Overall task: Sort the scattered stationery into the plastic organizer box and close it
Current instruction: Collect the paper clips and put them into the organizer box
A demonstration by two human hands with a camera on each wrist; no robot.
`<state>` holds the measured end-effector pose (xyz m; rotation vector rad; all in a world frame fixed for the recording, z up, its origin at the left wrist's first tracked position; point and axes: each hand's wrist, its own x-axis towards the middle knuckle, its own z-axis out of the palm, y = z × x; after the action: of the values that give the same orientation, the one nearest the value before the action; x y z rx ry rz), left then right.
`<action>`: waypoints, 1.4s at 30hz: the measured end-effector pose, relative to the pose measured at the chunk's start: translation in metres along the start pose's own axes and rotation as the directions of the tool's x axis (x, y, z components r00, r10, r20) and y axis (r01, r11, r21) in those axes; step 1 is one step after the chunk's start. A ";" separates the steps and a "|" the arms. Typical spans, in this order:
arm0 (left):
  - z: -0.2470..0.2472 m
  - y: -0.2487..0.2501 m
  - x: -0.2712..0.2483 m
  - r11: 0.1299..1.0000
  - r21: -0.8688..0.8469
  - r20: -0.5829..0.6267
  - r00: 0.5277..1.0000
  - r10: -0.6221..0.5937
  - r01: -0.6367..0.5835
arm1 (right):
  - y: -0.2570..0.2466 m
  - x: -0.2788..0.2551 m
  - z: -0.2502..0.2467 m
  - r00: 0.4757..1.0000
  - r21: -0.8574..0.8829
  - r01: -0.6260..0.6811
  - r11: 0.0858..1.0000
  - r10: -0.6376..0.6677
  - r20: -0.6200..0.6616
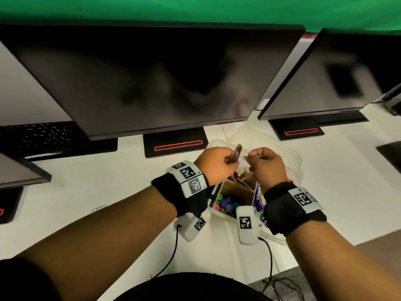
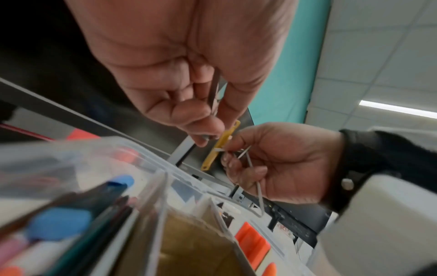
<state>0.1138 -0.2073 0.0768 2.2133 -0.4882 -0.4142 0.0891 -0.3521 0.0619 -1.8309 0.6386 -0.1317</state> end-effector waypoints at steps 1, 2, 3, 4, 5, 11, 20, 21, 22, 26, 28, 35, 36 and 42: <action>0.007 0.005 0.005 1.000 0.017 0.018 1.000 -0.017 0.016 | 0.003 0.004 -0.001 0.999 0.010 -0.028 1.000 0.028 -0.019; 0.012 0.009 0.010 0.999 0.023 0.029 0.999 -0.038 0.037 | 0.005 0.007 -0.001 0.998 0.026 -0.048 0.999 0.049 -0.040; 0.018 0.012 0.016 0.998 0.027 0.039 0.997 -0.064 0.063 | 0.007 0.011 -0.002 0.996 0.042 -0.056 0.998 0.059 -0.062; 0.023 0.013 0.021 0.995 0.046 0.047 0.995 -0.085 0.083 | 0.008 0.015 -0.002 0.995 0.051 -0.060 0.997 0.064 -0.081; 0.029 0.013 0.025 0.992 0.077 0.059 0.993 -0.105 0.100 | 0.010 0.018 -0.003 0.993 0.046 -0.066 0.997 0.070 -0.092; 0.038 0.007 0.031 0.985 0.102 0.099 0.984 -0.148 0.138 | 0.022 0.028 0.002 0.987 -0.079 -0.145 0.986 0.149 0.053; -0.010 -0.029 0.009 0.972 -0.181 -0.043 0.986 -0.161 0.151 | -0.003 0.013 0.009 0.994 -0.158 -0.021 0.987 0.038 0.106; -0.020 -0.035 0.006 0.972 -0.182 -0.067 0.984 -0.165 0.151 | -0.010 0.007 0.014 0.990 -0.127 -0.003 0.992 0.021 0.138; -0.029 -0.042 0.002 0.973 -0.167 -0.085 0.981 -0.174 0.159 | -0.017 -0.001 0.022 0.983 -0.106 0.019 0.994 0.001 0.184; -0.065 -0.077 -0.021 0.966 -0.120 -0.129 0.961 -0.246 0.231 | -0.040 -0.042 0.071 0.902 -0.217 0.288 0.933 -0.188 0.388; -0.079 -0.099 -0.038 0.953 -0.010 -0.096 0.949 -0.301 0.302 | -0.043 -0.061 0.098 0.826 -0.295 0.429 0.854 -0.238 0.511; -0.097 -0.177 -0.108 0.831 0.241 0.063 0.847 -0.528 0.501 | 0.003 -0.110 0.155 0.572 -0.525 0.710 0.470 0.051 0.819; -0.096 -0.186 -0.116 0.814 0.278 0.085 0.832 -0.549 0.509 | 0.015 -0.113 0.157 0.566 -0.553 0.720 0.420 0.106 0.817; -0.091 -0.229 -0.156 0.681 0.462 0.056 0.748 -0.661 0.568 | 0.058 -0.108 0.156 0.712 -0.766 0.559 0.317 0.291 0.640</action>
<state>0.0662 0.0618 -0.0248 2.7470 0.1189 -1.0071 0.0382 -0.1802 -0.0230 -2.8376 -0.1561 1.0646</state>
